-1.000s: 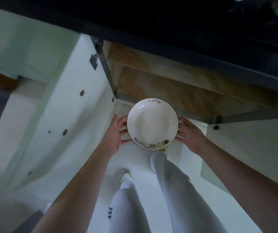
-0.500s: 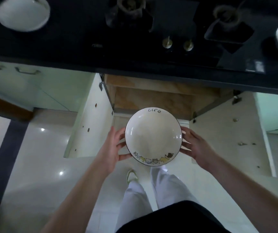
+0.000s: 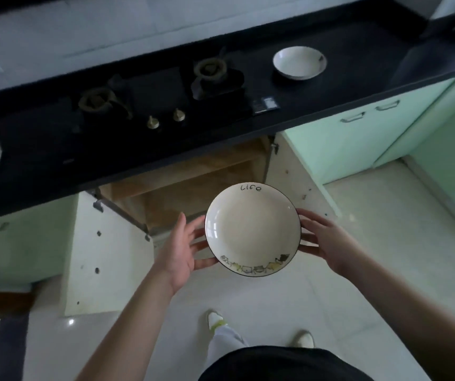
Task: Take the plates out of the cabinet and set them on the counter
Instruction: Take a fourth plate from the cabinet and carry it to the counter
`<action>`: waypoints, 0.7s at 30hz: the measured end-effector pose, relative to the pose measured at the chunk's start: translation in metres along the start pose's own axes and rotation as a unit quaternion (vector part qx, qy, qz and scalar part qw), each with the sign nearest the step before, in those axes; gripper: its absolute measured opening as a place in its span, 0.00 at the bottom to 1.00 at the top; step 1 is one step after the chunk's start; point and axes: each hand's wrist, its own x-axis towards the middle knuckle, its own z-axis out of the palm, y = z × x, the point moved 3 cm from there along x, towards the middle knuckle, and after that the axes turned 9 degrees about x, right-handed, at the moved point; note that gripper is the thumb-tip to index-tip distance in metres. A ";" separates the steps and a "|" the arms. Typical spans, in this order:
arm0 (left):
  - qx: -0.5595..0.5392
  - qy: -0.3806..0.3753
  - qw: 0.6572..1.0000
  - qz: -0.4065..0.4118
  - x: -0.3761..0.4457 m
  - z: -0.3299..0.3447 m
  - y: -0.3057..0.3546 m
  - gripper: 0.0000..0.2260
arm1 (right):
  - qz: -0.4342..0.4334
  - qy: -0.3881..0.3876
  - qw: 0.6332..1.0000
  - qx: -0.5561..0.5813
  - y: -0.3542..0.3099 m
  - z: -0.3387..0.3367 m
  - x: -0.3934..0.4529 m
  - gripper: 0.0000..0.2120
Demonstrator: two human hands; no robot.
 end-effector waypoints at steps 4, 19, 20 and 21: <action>0.028 -0.044 0.999 -0.007 0.005 0.087 -0.009 0.28 | -0.008 0.031 0.999 0.039 -0.011 -0.088 -0.030 0.12; 0.121 -0.151 0.981 0.001 0.025 0.288 0.026 0.27 | -0.060 0.139 0.974 0.168 -0.036 -0.269 -0.086 0.16; 0.122 -0.156 0.980 0.002 0.031 0.292 0.031 0.27 | -0.064 0.143 0.972 0.174 -0.039 -0.271 -0.083 0.16; 0.123 -0.161 0.979 0.001 0.037 0.297 0.036 0.26 | -0.068 0.149 0.970 0.180 -0.044 -0.273 -0.081 0.15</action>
